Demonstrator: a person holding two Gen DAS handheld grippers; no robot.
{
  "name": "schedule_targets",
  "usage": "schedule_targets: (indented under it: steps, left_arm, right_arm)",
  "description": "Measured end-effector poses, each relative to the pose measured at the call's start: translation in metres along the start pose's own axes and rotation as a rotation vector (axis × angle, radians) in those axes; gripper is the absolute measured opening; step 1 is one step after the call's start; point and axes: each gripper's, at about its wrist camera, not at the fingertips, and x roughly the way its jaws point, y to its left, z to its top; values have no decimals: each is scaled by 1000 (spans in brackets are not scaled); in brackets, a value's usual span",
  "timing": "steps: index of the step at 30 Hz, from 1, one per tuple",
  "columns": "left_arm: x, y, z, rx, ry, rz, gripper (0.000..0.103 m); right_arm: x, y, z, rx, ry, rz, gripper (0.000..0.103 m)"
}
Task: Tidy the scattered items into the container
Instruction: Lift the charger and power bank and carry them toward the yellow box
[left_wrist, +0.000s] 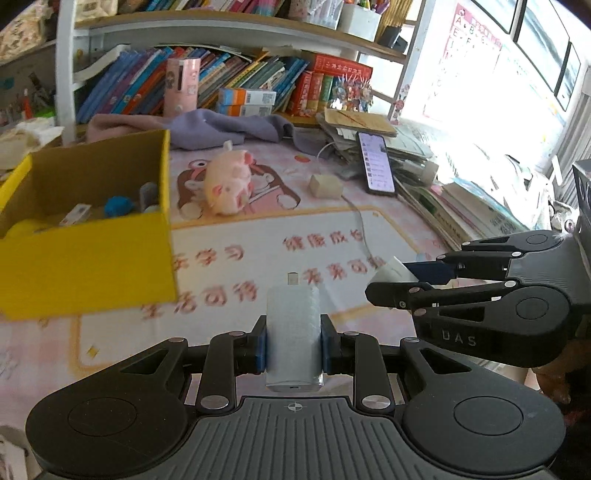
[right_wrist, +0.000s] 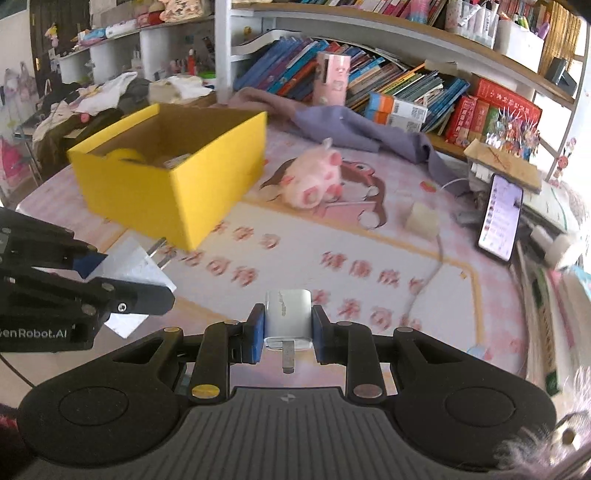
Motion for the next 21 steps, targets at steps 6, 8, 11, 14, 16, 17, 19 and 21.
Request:
schedule_targets:
  steps: [6,8,11,14,16,17,19,21]
  left_arm:
    - [-34,17,-24,-14,-10,33,25]
    - [-42,22,-29,-25,-15,42,25]
    - [-55,31,-36,-49,-40,60,25]
    - [-66,39,-40,-76,-65,77,25]
    - [-71,42,-43,-90,-76,85,25]
    - [-74,44,-45,-97,-82,90,25]
    - [-80,49,-48,-111,-95,101,25]
    - [-86,54,-51,-128,-110,118,25]
  right_arm:
    - [-16,44,-14,2,-7,29,24]
    - [-20,57,-14,-12,-13,37,24]
    - [-22,73,-12,-38,-16,54,24]
    - [-22,87,-9,-75,-13,78,24]
    - [-24,95,-6,-101,-18,90,24]
    - [-25,100,-5,-114,-22,95,24]
    - [-24,106,-2,-134,-25,105,24]
    - [-25,113,0,-153,-28,117,24]
